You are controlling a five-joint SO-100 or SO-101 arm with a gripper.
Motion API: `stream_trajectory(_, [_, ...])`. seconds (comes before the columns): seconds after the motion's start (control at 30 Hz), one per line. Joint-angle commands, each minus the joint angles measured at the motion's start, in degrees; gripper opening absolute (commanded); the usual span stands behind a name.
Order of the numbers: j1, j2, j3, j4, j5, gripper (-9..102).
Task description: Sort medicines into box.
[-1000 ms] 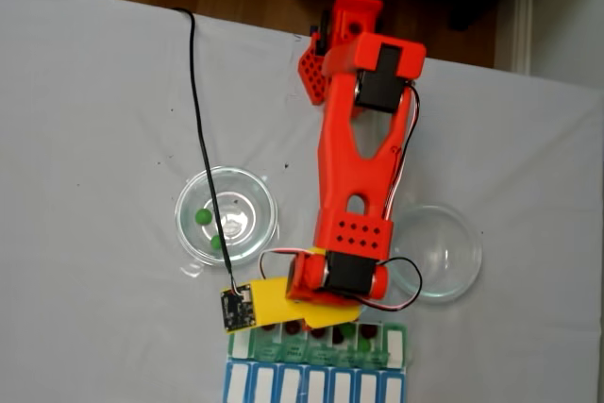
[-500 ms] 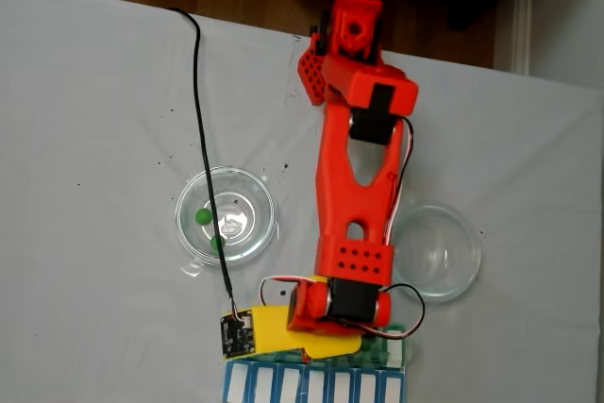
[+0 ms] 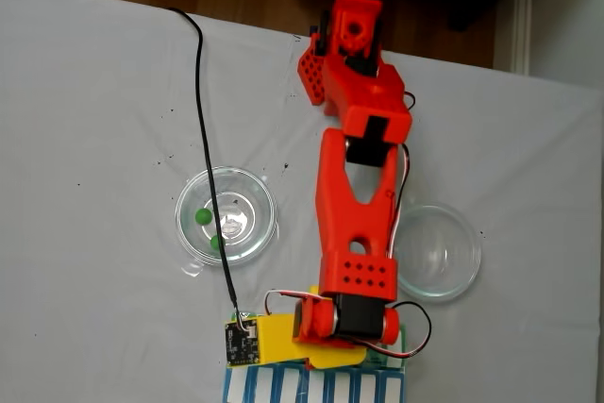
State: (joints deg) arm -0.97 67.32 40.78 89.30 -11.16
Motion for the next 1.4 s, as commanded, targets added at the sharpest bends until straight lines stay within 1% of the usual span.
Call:
stream_trajectory(0.0, [-1.23, 1.23, -8.0, 1.76, 0.0, 17])
stream_trajectory(0.17, [-1.14, 1.05, -10.72, 3.69, 0.18, 20])
stream_trajectory(0.27, [-0.79, 0.79, -13.1, 5.98, -0.26, 19])
stream_trajectory(0.47, [0.7, 2.72, -15.82, 12.57, -4.48, 17])
stream_trajectory(0.6, [1.58, 4.57, -15.73, 18.28, -8.17, 11])
stream_trajectory(0.7, [2.46, 7.12, -11.43, 19.78, -10.72, 4])
stream_trajectory(0.8, [4.39, 13.71, -2.55, 17.58, -12.83, 1])
stream_trajectory(0.97, [8.0, 29.18, 15.56, 7.91, -16.26, 1])
stream_trajectory(1.03, [10.02, 33.75, 21.62, 5.45, -18.54, 1])
stream_trajectory(1.2, [15.29, 38.23, 32.08, 4.66, -26.37, 1])
stream_trajectory(1.37, [21.53, 40.34, 41.75, 1.85, -37.27, 1])
